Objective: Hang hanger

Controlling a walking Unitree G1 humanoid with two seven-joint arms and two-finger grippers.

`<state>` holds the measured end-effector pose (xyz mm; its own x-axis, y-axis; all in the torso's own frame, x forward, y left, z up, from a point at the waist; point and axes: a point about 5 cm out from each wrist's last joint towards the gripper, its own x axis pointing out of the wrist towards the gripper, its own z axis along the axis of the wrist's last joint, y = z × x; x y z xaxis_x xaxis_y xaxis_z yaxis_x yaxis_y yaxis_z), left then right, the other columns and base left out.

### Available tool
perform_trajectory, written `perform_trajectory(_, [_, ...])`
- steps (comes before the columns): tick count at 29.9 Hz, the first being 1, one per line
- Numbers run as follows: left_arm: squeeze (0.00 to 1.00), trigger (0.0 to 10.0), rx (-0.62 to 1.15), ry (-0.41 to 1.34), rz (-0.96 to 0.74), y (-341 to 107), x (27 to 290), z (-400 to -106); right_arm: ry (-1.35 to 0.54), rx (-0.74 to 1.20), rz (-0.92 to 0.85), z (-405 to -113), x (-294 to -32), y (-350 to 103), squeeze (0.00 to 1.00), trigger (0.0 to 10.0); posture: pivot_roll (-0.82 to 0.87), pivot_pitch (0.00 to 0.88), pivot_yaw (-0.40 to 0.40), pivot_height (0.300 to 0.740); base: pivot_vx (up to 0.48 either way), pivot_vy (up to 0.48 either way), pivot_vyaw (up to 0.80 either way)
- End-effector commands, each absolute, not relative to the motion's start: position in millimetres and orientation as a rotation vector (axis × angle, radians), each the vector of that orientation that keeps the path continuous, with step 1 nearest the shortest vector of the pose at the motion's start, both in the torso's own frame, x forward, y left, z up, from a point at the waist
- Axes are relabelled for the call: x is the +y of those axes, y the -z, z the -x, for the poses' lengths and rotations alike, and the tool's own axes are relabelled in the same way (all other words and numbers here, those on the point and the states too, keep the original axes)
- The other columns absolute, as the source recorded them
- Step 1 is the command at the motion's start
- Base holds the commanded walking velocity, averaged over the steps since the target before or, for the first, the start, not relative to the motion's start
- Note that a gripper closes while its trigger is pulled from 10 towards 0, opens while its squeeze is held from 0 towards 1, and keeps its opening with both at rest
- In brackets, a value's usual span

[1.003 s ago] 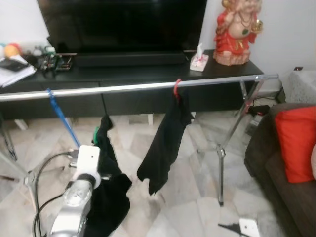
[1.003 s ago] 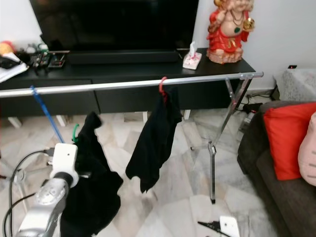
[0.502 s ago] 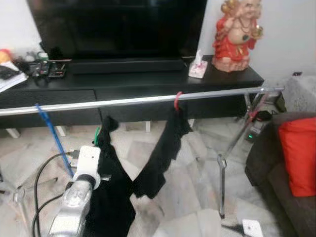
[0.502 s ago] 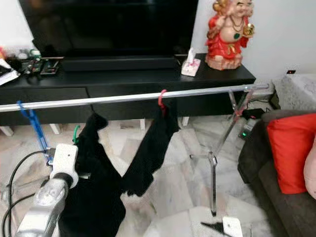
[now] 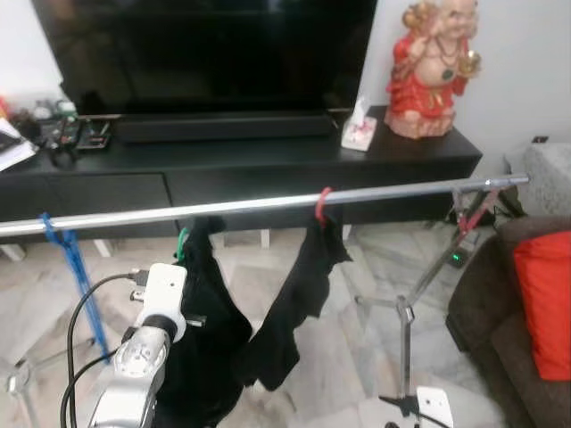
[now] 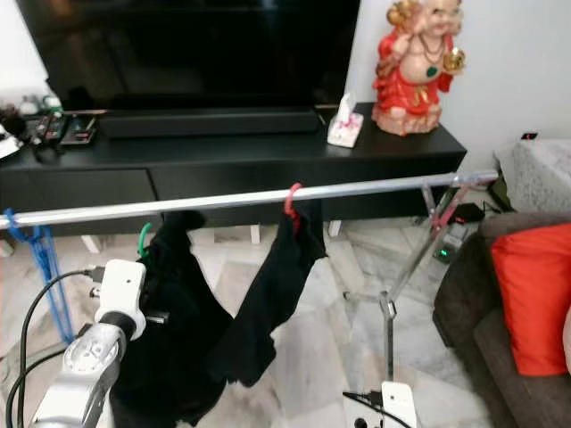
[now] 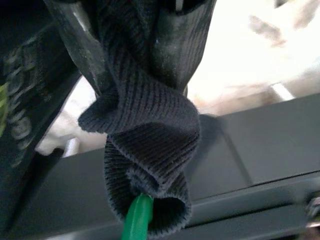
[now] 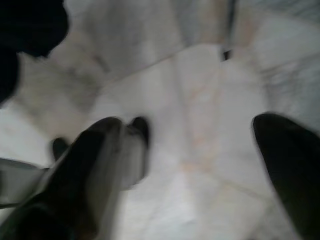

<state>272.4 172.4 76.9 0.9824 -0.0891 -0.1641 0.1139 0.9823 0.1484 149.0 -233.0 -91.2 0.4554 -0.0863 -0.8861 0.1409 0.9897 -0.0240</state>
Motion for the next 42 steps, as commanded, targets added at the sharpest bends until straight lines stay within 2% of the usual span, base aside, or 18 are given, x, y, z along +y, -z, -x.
perform_trajectory(1, [0.00, 10.0, 0.075, 0.088, -0.179, -94.6, 178.2, -279.6, 0.151, 1.071, -0.050, -150.8, -242.8, 87.7, 0.00, 10.0, 0.05, 0.000, -0.048, 0.716, 0.315, 0.000, 0.00])
perform_trajectory(8, [0.00, 10.0, 0.042, 0.084, -0.174, -99.2, 177.4, -281.6, 0.166, 1.079, -0.042, -138.6, -260.6, 86.5, 0.00, 10.0, 0.05, 0.000, -0.052, 0.716, 0.316, 0.000, 0.00])
perform_trajectory(16, [0.00, 10.0, 0.054, 0.048, -0.177, -100.2, 178.4, -289.9, 0.162, 1.085, -0.042, -136.4, -260.3, 87.3, 0.00, 10.0, 0.04, 0.000, -0.054, 0.716, 0.149, 0.000, 0.00])
perform_trajectory(21, [0.00, 10.0, 0.057, 0.018, -0.154, -103.2, 181.3, -297.5, 0.141, 1.082, -0.044, -144.4, -241.7, 90.3, 0.00, 10.0, 0.04, 0.000, -0.055, 0.716, 0.000, 0.000, 0.00])
perform_trajectory(23, [0.00, 10.0, 0.061, 0.006, -0.150, -103.9, 181.4, -302.0, 0.118, 1.074, -0.054, -152.8, -222.1, 92.1, 0.00, 10.0, 0.04, 0.000, -0.054, 0.716, 0.000, 0.000, 0.00])
perform_trajectory(28, [0.00, 10.0, 0.110, 0.014, -0.145, -98.4, 177.3, -307.0, 0.085, 1.072, -0.068, -159.9, -191.3, 95.0, 0.00, 10.0, 0.04, 0.000, -0.054, 0.716, 0.000, 0.000, 0.00])
perform_trajectory(32, [0.00, 10.0, 0.161, 0.021, -0.146, -91.4, 175.3, -308.3, 0.076, 1.081, -0.066, -159.5, -184.3, 96.1, 0.00, 10.0, 0.04, 0.000, -0.053, 0.716, 0.000, 0.000, 0.00])
perform_trajectory(36, [0.00, 10.0, 0.234, 0.011, -0.149, -79.8, 174.8, -308.2, 0.093, 1.087, -0.061, -155.5, -198.3, 95.8, 0.00, 10.0, 0.04, 0.000, -0.053, 0.716, 0.000, 0.000, 0.00])
perform_trajectory(40, [0.00, 10.0, 0.272, 0.009, -0.158, -73.7, 174.6, -307.4, 0.070, 1.083, -0.072, -162.5, -175.2, 96.0, 0.00, 10.0, 0.04, 0.000, -0.051, 0.716, 0.000, 0.000, 0.00])
perform_trajectory(42, [0.00, 10.0, 0.291, 0.015, -0.153, -71.3, 173.5, -306.9, 0.070, 1.086, -0.072, -161.2, -176.1, 96.4, 0.00, 10.0, 0.03, 0.000, -0.050, 0.716, 0.000, 0.000, 0.00])
